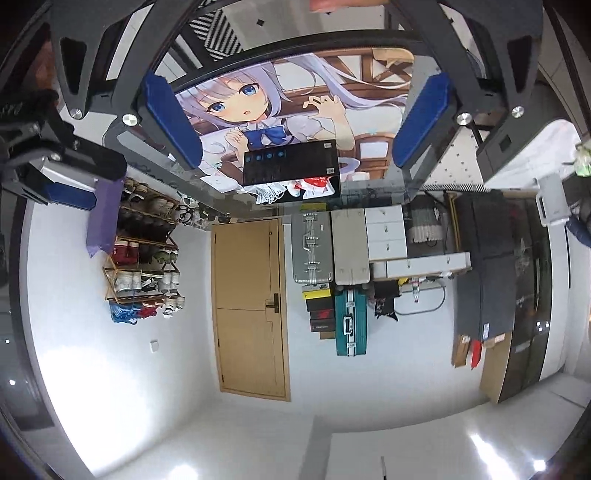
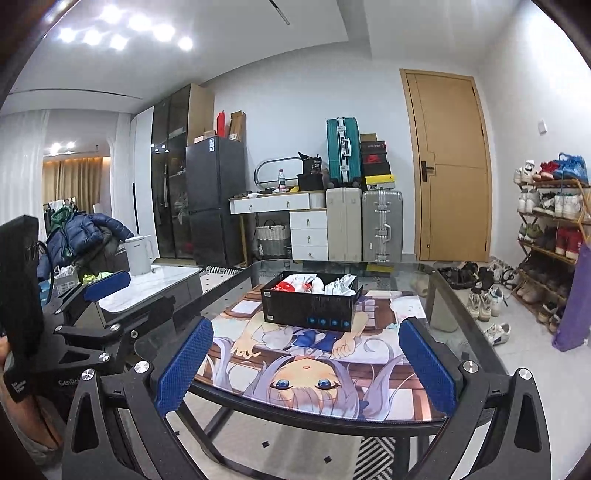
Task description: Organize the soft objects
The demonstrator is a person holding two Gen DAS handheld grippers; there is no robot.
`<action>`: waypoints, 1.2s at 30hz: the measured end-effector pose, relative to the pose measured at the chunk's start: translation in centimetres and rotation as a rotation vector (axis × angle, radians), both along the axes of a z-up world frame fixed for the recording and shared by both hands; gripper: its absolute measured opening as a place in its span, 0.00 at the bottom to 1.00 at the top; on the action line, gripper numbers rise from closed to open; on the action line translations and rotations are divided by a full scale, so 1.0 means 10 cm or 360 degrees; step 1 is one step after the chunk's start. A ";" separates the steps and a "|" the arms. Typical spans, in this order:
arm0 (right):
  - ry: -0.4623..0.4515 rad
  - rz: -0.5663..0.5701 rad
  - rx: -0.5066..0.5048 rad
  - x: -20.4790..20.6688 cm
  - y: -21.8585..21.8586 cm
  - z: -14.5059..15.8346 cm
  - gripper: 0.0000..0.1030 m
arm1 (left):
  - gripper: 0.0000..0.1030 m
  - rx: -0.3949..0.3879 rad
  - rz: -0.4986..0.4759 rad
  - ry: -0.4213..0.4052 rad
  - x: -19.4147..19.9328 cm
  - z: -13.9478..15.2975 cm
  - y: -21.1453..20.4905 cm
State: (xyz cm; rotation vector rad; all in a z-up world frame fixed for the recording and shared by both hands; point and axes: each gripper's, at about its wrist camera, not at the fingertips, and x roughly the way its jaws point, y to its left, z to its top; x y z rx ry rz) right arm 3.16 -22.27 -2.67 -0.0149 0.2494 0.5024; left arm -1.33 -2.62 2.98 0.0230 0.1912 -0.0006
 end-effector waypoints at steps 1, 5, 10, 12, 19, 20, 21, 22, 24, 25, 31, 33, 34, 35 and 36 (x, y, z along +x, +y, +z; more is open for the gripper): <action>0.0003 0.0000 0.0003 0.00 0.00 0.00 0.99 | 1.00 -0.0005 -0.0002 0.0003 0.00 0.00 0.01; 0.0009 0.0008 -0.0003 0.02 0.00 0.01 0.99 | 1.00 -0.0049 -0.0016 0.0034 0.02 0.01 0.04; 0.0011 0.0017 -0.0006 0.03 0.02 0.01 0.99 | 1.00 -0.0035 -0.0009 0.0016 0.00 0.01 0.03; 0.0009 0.0007 -0.0013 0.03 0.02 0.02 0.99 | 1.00 -0.0022 -0.0011 0.0012 0.00 0.00 0.02; 0.0004 0.0012 -0.0013 0.03 0.05 0.02 0.99 | 1.00 -0.0026 -0.0030 0.0036 0.00 -0.01 0.00; 0.0005 0.0013 -0.0014 0.03 0.05 0.02 0.99 | 1.00 -0.0027 -0.0029 0.0034 0.00 -0.01 0.01; 0.0006 0.0014 -0.0012 0.02 0.04 0.03 0.99 | 1.00 -0.0026 -0.0030 0.0034 0.00 -0.01 0.01; 0.0007 0.0016 -0.0012 0.02 0.05 0.03 0.99 | 1.00 -0.0025 -0.0030 0.0033 0.00 0.00 0.01; 0.0003 0.0020 -0.0009 0.01 0.04 0.03 0.99 | 1.00 -0.0016 -0.0026 0.0030 0.00 0.00 0.00; 0.0001 0.0024 -0.0005 0.01 0.04 0.03 0.99 | 1.00 -0.0016 -0.0027 0.0034 0.00 0.00 0.00; 0.0003 0.0038 -0.0002 0.00 0.05 0.02 0.99 | 1.00 -0.0046 -0.0018 0.0046 0.02 0.00 0.03; 0.0004 0.0039 -0.0002 0.00 0.06 0.01 0.99 | 1.00 -0.0043 -0.0016 0.0040 0.01 0.00 0.03; 0.0004 0.0039 -0.0002 0.00 0.06 0.01 0.99 | 1.00 -0.0041 -0.0016 0.0038 0.01 0.00 0.03; 0.0005 0.0041 -0.0003 0.00 0.06 0.01 0.99 | 1.00 -0.0038 -0.0014 0.0039 0.01 0.00 0.03; 0.0007 0.0042 -0.0006 0.00 0.06 0.00 0.99 | 1.00 -0.0038 -0.0015 0.0043 0.02 -0.01 0.03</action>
